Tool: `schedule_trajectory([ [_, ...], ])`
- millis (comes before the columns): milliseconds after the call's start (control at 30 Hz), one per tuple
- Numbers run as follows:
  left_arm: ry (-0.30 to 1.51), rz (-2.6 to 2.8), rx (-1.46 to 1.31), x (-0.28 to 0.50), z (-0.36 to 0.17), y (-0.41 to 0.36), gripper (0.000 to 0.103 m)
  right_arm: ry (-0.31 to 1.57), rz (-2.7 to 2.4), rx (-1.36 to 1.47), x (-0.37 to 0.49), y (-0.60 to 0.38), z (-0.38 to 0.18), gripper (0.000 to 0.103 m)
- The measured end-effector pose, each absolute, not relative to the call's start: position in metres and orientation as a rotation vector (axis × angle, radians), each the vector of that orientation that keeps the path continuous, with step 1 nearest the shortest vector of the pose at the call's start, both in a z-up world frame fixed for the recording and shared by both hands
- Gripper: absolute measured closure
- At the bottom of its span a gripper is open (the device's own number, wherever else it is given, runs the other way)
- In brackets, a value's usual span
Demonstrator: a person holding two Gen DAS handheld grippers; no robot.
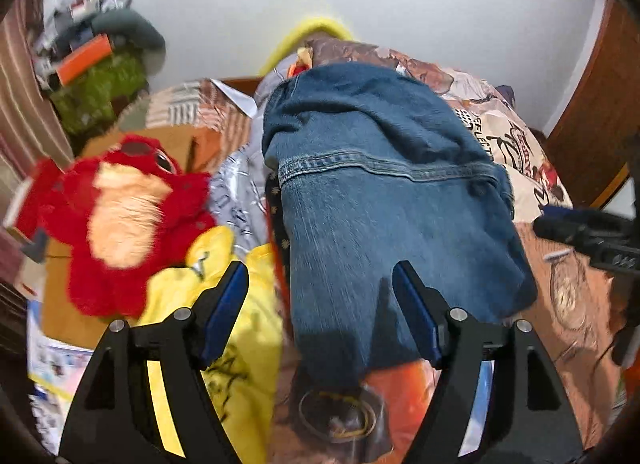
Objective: Fold large clothes
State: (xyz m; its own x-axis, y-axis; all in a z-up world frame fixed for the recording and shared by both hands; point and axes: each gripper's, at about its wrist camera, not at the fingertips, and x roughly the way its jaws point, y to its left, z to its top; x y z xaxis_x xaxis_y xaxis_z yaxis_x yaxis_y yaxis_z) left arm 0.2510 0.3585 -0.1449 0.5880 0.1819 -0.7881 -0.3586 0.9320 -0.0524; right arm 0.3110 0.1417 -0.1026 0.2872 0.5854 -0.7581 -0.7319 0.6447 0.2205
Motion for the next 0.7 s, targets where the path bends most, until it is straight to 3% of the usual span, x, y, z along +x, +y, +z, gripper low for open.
schedule_trajectory([
  [433, 0.446, 0.308, -0.093, 0.126, 0.013, 0.244, 0.029, 0.457, 0.989, -0.033, 0.179, 0.051, 0.043, 0.040],
  [700, 0.191, 0.342, 0.012, 0.046, 0.051, 0.165, 0.029, 0.201, 0.993, 0.044, 0.100, 0.000, 0.079, 0.040],
])
